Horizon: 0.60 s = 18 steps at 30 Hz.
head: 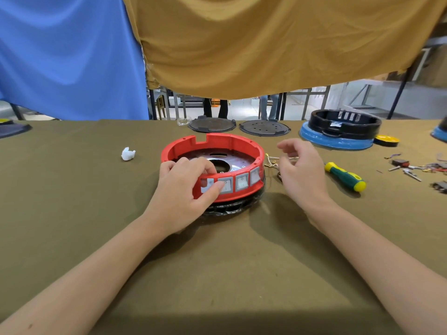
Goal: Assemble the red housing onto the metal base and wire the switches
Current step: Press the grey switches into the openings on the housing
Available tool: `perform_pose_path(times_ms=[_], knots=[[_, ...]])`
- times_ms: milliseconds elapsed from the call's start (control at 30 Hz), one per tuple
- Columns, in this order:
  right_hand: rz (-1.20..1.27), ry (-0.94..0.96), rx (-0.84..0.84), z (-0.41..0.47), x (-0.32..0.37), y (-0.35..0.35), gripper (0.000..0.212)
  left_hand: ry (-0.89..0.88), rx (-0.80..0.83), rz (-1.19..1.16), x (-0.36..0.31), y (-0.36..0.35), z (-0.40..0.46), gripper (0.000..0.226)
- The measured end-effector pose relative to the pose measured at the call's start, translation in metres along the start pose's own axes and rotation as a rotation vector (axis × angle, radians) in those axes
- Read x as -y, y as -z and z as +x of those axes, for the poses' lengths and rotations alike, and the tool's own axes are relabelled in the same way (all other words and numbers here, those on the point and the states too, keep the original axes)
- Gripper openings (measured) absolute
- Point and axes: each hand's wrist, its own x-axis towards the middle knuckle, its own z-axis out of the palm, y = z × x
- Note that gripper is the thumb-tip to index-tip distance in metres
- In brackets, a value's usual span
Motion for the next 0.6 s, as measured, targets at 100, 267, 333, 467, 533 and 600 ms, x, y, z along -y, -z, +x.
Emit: perform_pose_path(times_ms=[100, 267, 333, 467, 533, 600], knots=[[-0.237, -0.045, 0.061, 0.008, -0.016, -0.003, 0.04, -0.009, -0.002, 0.012, 0.0, 0.0, 0.0, 0.029], [-0.39, -0.085, 0.279, 0.012, -0.027, -0.012, 0.041, -0.001, 0.005, 0.053, 0.0, -0.001, 0.001, 0.03], [-0.402, -0.107, 0.312, 0.013, -0.029, -0.013, 0.036, 0.004, 0.007, 0.045, 0.001, 0.0, 0.002, 0.027], [-0.308, -0.181, 0.237, 0.015, -0.034, -0.01, 0.038, 0.002, 0.008, -0.001, 0.002, 0.003, 0.001, 0.03], [-0.241, -0.248, 0.202, 0.016, -0.036, -0.01, 0.037, -0.002, 0.017, 0.005, 0.001, 0.003, 0.001, 0.03], [-0.203, -0.265, 0.175, 0.016, -0.036, -0.01, 0.035, -0.007, 0.02, 0.024, 0.002, 0.003, 0.0, 0.029]])
